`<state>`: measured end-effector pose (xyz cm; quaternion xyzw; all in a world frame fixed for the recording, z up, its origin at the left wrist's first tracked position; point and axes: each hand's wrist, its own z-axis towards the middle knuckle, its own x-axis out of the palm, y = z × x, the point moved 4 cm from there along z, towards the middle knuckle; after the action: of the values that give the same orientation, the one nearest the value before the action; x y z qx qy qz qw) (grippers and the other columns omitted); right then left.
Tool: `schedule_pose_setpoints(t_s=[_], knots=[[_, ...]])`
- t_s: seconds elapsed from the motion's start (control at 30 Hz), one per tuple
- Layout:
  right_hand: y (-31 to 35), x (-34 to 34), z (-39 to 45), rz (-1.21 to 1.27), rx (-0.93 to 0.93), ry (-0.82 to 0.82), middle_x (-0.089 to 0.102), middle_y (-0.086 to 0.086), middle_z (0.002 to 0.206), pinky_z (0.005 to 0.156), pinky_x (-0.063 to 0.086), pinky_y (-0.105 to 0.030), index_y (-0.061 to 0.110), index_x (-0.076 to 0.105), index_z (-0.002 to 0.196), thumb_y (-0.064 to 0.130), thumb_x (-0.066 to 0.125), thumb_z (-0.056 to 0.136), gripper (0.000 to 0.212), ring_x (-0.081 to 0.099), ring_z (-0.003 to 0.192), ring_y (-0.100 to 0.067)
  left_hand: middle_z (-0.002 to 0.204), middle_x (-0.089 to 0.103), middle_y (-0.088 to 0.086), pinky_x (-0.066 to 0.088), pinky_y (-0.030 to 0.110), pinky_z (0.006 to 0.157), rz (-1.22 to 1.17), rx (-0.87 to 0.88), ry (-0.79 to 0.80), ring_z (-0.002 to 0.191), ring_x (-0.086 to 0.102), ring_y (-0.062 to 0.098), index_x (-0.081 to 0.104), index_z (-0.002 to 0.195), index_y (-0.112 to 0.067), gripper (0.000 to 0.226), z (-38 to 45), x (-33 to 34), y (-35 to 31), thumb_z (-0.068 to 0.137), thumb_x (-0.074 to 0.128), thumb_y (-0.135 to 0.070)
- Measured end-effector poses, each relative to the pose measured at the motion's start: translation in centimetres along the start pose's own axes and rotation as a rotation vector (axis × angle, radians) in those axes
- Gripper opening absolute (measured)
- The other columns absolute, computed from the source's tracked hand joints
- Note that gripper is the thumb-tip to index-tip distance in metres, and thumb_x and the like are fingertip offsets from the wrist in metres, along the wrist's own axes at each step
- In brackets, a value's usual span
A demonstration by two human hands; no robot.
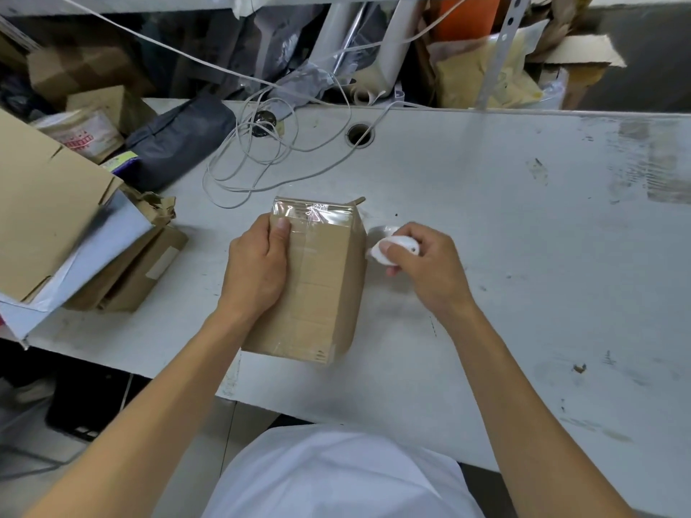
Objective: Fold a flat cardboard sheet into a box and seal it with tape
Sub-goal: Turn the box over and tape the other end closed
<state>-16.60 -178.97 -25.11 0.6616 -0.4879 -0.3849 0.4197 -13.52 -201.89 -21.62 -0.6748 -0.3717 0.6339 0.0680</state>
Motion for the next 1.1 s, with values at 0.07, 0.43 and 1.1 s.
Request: schedule_pose_setpoints(t_s=[0.07, 0.43, 1.1], knots=[[0.3, -1.6, 0.3, 0.059, 0.013, -0.108, 0.061, -0.003, 0.077, 0.056, 0.047, -0.018, 0.006, 0.062, 0.082, 0.012, 0.064, 0.092, 0.012, 0.058, 0.056, -0.007, 0.084, 0.060, -0.010, 0.034, 0.020, 0.064, -0.012, 0.004, 0.007, 0.077, 0.053, 0.010, 0.057, 0.096, -0.016, 0.034, -0.1, 0.0, -0.1, 0.107, 0.034, -0.038], [-5.0, -6.8, -1.4, -0.018, 0.247, -0.421, 0.069, -0.002, 0.101, 0.072, 0.052, -0.031, 0.019, 0.060, 0.116, 0.022, 0.054, 0.096, 0.021, 0.062, 0.069, -0.009, 0.101, 0.061, -0.003, 0.032, 0.026, 0.069, -0.133, 0.011, 0.052, 0.091, 0.052, 0.017, 0.058, 0.111, -0.016, 0.034, -0.1, -0.1, 0.2, 0.107, 0.033, -0.039], [2.8, 4.9, -1.8, -0.101, -0.051, -0.518, 0.069, 0.010, 0.091, 0.069, 0.045, -0.008, 0.017, 0.066, 0.099, 0.029, 0.066, 0.092, 0.014, 0.062, 0.080, 0.002, 0.110, 0.059, -0.010, 0.033, -0.005, 0.070, -0.300, 0.068, 0.105, 0.105, 0.056, 0.014, 0.053, 0.133, -0.016, 0.034, -0.1, -1.0, -0.1, 0.103, 0.048, -0.029]])
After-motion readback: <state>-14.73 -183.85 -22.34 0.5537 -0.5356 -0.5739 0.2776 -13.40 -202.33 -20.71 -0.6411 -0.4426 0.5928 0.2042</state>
